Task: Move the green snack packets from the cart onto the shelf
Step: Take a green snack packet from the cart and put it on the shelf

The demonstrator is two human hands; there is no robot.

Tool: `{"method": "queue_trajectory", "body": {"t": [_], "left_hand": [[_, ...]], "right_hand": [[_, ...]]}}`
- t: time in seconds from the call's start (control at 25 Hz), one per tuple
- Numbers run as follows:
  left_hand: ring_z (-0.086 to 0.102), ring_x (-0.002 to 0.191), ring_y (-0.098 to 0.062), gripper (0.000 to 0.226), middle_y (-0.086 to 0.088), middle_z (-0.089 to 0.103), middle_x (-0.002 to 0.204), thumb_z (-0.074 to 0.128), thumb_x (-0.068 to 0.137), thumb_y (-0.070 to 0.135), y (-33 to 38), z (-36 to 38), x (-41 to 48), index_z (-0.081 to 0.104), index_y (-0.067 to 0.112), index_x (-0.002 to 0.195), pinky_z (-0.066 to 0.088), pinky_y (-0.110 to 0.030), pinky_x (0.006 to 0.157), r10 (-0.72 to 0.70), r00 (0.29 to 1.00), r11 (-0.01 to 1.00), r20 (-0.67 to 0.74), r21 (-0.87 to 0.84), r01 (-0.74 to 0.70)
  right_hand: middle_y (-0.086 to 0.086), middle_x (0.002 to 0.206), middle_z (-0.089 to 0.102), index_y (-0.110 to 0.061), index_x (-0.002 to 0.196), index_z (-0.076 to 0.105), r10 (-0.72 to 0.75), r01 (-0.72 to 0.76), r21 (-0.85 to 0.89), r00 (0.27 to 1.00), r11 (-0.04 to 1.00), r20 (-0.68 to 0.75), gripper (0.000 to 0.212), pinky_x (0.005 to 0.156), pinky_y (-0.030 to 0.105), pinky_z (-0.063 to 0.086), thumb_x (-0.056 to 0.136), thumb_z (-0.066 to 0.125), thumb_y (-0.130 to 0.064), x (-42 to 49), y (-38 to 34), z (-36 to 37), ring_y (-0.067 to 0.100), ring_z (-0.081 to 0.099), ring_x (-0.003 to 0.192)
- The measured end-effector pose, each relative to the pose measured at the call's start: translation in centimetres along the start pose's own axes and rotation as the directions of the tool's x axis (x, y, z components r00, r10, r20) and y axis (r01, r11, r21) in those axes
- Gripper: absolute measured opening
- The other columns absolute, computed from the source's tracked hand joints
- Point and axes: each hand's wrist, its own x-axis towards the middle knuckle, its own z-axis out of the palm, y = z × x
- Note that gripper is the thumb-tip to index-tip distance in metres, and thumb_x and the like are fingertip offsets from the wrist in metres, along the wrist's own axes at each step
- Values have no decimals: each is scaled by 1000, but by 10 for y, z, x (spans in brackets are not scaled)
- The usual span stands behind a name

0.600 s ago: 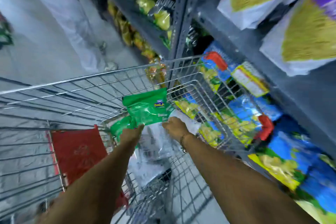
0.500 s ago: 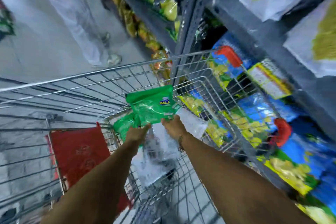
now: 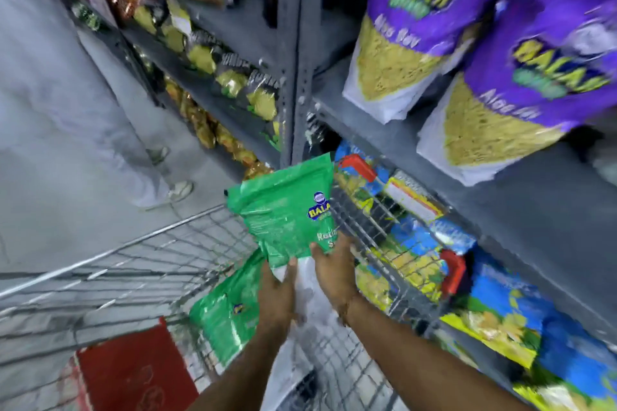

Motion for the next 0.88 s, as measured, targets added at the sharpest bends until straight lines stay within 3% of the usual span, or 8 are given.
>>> {"method": "queue_trajectory", "body": {"t": [0.12, 0.28, 0.4, 0.56, 0.64, 0.76, 0.8, 0.88], "left_hand": [[61, 105, -11, 24, -6, 63, 114, 57, 86, 18, 66, 36, -21, 52, 26, 108, 46, -31, 99, 287, 958, 958, 28, -23, -286], [45, 93, 9, 59, 7, 44, 123, 57, 78, 26, 141, 111, -83, 43, -3, 127, 33, 3, 80, 566, 805, 817, 177, 9, -576], [48, 96, -15, 72, -8, 57, 108, 55, 69, 51, 155, 174, -121, 50, 0, 120, 36, -21, 83, 611, 680, 745, 405, -6, -667], [47, 86, -8, 34, 12, 52, 98, 52, 89, 17, 165, 272, -161, 45, 19, 122, 33, -5, 59, 393, 616, 835, 683, 16, -551], [48, 69, -11, 29, 0, 63, 92, 50, 87, 19, 156, 323, -159, 56, 12, 115, 36, -8, 50, 305, 584, 892, 752, -11, -451], [57, 52, -2, 43, 7, 69, 56, 45, 77, 49, 145, 351, -131, 70, 15, 78, 43, -12, 55, 218, 699, 973, 681, -94, -211], [61, 52, 0, 50, 8, 69, 51, 35, 85, 52, 140, 356, -117, 69, 16, 82, 46, -12, 58, 209, 719, 977, 663, -117, -176], [68, 83, -9, 68, 0, 77, 83, 21, 87, 63, 137, 370, -97, 66, 13, 99, 50, -24, 85, 165, 703, 983, 692, -58, -174]], "right_hand": [[8, 121, 57, -23, 116, 48, -259, 293, 187, 948, 938, -183, 45, 105, 40, 41, 72, 54, -27, -20, -61, -58, 23, 54, 112], [-11, 130, 43, -42, 116, 34, -338, 499, 308, 826, 810, -451, 43, 106, 16, 31, 75, 45, -39, -52, -99, -154, 0, 41, 124], [-25, 131, 27, -31, 126, 20, -223, 545, 362, 735, 756, -640, 51, 97, -6, 19, 80, 42, -28, -60, -91, -228, -26, 28, 115], [15, 127, 46, -2, 130, 36, -33, 489, 294, 555, 821, -831, 61, 102, 32, 31, 75, 45, -28, -40, -73, -318, 25, 43, 116], [23, 123, 50, 0, 127, 39, -21, 427, 262, 553, 866, -833, 67, 101, 45, 37, 71, 44, -36, -21, -62, -354, 33, 48, 113], [24, 119, 55, -5, 119, 49, -36, 269, 202, 678, 942, -734, 55, 102, 50, 37, 71, 45, -31, -8, -40, -376, 39, 48, 114], [23, 124, 53, -6, 121, 48, 28, 223, 225, 650, 948, -759, 50, 105, 47, 34, 76, 50, -27, -7, -35, -380, 38, 44, 121], [21, 137, 43, -6, 134, 36, 312, 119, 437, 539, 892, -782, 55, 109, 41, 26, 86, 56, -26, -3, -36, -382, 35, 35, 131]]}}
